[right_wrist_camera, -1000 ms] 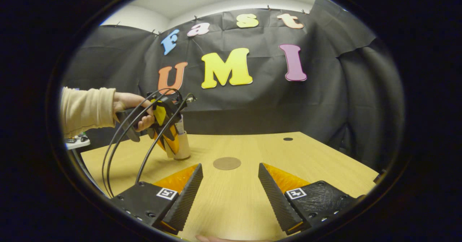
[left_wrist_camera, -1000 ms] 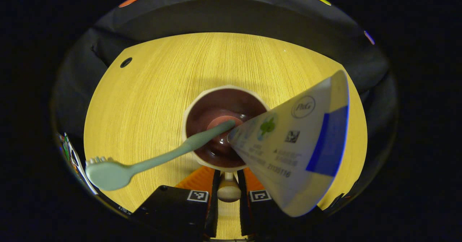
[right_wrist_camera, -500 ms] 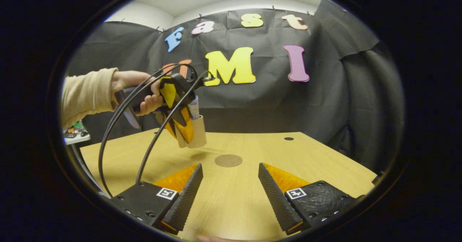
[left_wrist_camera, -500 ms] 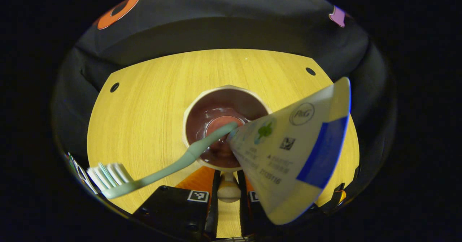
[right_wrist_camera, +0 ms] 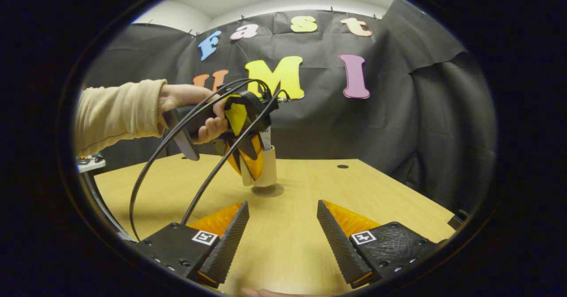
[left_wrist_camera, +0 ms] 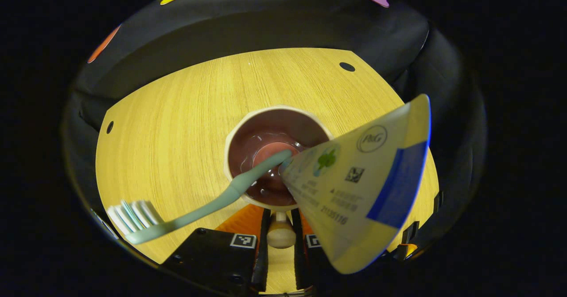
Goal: Put the toothbrush and toothpaste on the desktop into the cup, then pick up the cup and place it on the coaster on the desktop.
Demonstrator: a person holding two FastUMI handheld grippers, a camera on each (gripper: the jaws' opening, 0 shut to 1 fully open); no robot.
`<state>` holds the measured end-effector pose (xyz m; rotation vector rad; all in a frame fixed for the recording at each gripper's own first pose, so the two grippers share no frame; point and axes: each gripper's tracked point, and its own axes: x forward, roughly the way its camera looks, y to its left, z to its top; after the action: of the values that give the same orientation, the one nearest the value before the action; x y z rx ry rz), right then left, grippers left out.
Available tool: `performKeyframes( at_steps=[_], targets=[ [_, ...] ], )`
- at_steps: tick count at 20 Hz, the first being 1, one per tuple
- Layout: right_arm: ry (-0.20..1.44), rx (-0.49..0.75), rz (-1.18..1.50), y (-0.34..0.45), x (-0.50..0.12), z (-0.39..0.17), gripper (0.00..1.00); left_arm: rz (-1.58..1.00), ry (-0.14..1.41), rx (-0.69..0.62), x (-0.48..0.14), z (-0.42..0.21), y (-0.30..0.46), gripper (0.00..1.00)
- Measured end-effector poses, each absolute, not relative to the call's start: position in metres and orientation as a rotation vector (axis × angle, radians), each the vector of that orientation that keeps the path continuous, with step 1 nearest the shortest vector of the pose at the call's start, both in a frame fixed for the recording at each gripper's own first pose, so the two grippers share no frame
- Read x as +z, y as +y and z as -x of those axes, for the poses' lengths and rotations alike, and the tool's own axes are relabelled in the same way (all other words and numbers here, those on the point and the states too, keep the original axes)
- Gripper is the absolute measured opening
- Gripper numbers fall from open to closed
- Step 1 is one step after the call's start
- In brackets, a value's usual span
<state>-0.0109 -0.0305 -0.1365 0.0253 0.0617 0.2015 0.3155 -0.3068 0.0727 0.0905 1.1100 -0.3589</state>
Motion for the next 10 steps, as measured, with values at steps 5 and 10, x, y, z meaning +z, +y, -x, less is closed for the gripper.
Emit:
performKeyframes(
  at_steps=[5, 10],
  targets=[
    [0.085, 0.186, -0.047, -0.039, -0.145, 0.007, 0.93, -0.092, 1.152, -0.331, 0.109, -0.379, -0.333, 0.31],
    [0.111, 0.177, -0.055, -0.044, -0.153, 0.008, 0.93, -0.11, 1.151, -0.338, 0.174, -0.451, -0.368, 0.36]
  ],
)
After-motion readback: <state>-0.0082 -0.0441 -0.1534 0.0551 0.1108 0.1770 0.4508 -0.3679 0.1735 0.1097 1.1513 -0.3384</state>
